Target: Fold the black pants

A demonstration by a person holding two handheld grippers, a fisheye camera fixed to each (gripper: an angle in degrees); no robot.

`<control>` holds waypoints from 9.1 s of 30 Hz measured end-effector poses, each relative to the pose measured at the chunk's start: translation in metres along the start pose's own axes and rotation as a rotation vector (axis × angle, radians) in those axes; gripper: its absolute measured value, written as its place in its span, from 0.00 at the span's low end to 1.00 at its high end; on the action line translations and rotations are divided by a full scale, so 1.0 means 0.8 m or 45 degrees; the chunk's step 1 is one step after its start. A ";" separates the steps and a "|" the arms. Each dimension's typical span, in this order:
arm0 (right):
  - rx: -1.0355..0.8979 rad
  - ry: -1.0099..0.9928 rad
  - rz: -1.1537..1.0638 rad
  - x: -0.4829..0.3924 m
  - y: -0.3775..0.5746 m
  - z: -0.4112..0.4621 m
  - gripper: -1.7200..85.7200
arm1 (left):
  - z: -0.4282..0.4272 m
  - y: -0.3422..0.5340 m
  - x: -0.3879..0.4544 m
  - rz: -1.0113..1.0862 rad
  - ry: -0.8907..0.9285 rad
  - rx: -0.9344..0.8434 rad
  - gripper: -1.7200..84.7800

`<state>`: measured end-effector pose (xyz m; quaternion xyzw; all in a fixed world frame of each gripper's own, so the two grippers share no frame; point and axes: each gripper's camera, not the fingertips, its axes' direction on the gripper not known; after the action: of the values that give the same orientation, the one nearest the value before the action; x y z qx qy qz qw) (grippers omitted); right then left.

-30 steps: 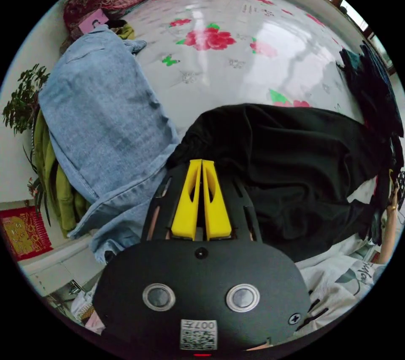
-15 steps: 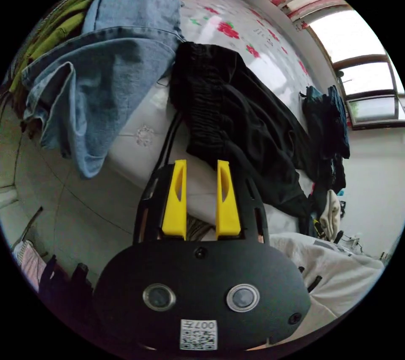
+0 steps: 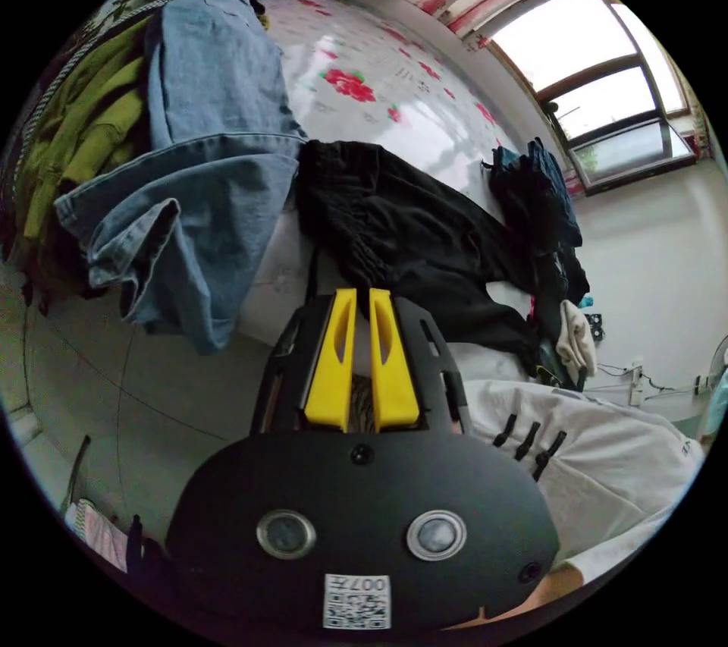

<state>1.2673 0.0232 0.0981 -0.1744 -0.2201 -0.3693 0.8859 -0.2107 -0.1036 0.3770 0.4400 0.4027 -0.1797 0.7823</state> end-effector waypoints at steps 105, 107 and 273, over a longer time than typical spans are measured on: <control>0.099 -0.752 0.742 0.083 0.209 -0.132 0.14 | -0.084 0.221 -0.136 -0.458 0.582 0.413 0.01; 0.069 -0.838 0.842 0.095 0.231 -0.101 0.15 | -0.085 0.214 -0.133 -0.444 0.566 0.390 0.01; 0.021 -0.108 -0.842 -0.441 -0.202 0.193 0.02 | 0.104 -0.265 0.153 0.207 -0.371 0.057 0.06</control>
<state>0.8864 0.1926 0.0686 -0.1014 -0.3047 -0.6275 0.7094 -0.2313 -0.2806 0.1893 0.4578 0.2439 -0.1867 0.8343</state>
